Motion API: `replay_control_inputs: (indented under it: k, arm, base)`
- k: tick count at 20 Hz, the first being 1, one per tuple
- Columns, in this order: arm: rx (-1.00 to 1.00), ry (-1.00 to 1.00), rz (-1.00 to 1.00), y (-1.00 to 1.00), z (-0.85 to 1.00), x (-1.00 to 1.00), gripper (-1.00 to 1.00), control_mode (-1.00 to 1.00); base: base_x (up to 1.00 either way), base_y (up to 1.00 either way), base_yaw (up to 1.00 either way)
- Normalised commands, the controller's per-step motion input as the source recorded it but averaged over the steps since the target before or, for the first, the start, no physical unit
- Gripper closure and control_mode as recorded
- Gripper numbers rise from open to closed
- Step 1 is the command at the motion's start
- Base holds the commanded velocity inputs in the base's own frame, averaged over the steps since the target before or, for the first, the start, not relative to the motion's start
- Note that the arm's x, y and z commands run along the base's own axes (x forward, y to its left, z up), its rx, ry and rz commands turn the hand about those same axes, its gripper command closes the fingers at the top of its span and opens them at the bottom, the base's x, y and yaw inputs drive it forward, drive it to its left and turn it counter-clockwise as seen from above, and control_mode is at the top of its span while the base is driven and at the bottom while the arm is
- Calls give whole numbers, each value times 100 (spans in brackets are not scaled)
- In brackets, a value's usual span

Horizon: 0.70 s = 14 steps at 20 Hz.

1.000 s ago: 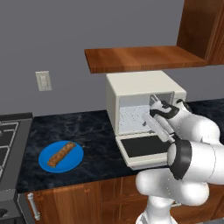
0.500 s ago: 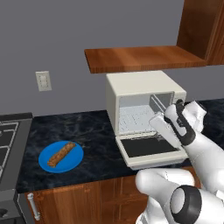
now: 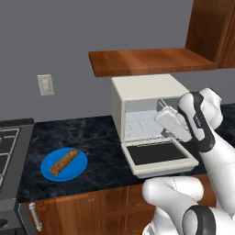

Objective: Pull the toaster oven rack outwards. Pick up the baguette from the plate and place it on the toaster oven rack. Close the toaster oven door fully and set the temperature to the lowest setting.

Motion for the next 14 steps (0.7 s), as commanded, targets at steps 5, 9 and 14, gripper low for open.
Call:
replay_control_inputs:
  k: [5, 9, 14]
  arm:
    - [-10, -19, -17, 93, 10, -1, 100, -100]
    - [-8, -6, -22, 100, 3, 1, 100, -100]
    - [-20, 5, -13, 100, 6, 16, 100, -100]
  base:
    - [0, 0, 0]
    - [0, 0, 0]
    - [0, 0, 0]
